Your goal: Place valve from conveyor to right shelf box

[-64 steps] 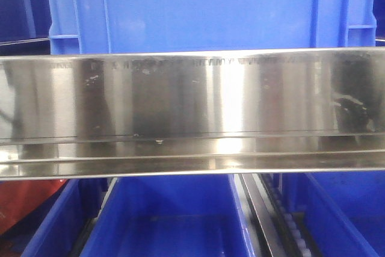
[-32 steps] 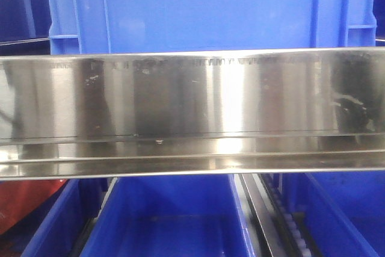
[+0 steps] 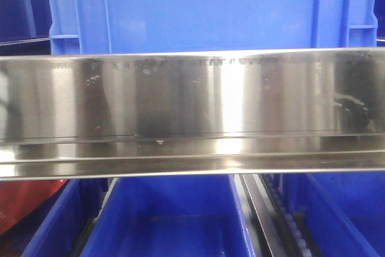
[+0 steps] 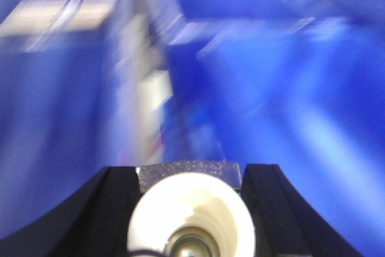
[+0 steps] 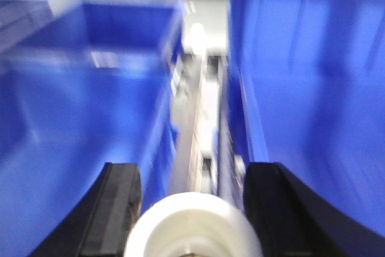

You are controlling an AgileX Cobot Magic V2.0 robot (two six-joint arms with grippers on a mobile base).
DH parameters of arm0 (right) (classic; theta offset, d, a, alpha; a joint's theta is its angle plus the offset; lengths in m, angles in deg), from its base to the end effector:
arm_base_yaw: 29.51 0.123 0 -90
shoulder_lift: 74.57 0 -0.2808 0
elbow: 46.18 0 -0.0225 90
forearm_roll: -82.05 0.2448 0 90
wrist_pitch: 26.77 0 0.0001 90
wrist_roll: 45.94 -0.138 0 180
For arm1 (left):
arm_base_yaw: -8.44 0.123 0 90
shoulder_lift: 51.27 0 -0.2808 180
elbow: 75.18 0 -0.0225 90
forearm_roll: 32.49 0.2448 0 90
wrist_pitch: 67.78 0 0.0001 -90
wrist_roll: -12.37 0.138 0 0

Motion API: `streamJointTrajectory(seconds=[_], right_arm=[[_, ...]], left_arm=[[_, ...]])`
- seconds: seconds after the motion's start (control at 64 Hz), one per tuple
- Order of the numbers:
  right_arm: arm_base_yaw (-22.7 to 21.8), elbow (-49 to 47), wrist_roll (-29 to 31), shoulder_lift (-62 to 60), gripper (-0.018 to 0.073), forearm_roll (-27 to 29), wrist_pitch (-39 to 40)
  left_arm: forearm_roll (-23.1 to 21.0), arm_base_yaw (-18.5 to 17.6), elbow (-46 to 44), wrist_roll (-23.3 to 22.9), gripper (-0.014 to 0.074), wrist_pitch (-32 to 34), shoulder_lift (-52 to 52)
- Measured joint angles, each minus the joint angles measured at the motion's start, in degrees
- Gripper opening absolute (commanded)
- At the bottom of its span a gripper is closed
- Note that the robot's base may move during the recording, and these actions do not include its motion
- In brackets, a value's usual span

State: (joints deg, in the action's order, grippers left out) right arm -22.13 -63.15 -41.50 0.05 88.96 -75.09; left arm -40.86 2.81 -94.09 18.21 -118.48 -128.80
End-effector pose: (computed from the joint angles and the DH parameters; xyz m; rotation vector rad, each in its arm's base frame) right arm 0.2489 0.0447 0.5063 -0.1790 1.8397 0.1750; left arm 0.2634 -0.0416 0.4991 0.1785 1.8957 -0.1679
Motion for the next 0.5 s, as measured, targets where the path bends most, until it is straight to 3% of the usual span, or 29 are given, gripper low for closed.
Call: streamJointTrajectory(seconds=[0.312, 0.5], right_arm=[[11.49, -11.65, 0.00, 13.32, -0.0154, 0.51, -0.11], [15.89, -12.30, 0.15, 19.84, -0.0154, 1.45, 0.52]], left_arm=[[-0.26, -17.33, -17.95, 0.12, -0.0111, -0.69, -19.67], [0.40, -22.40, -21.47, 0.12, -0.0111, -0.93, -30.59]])
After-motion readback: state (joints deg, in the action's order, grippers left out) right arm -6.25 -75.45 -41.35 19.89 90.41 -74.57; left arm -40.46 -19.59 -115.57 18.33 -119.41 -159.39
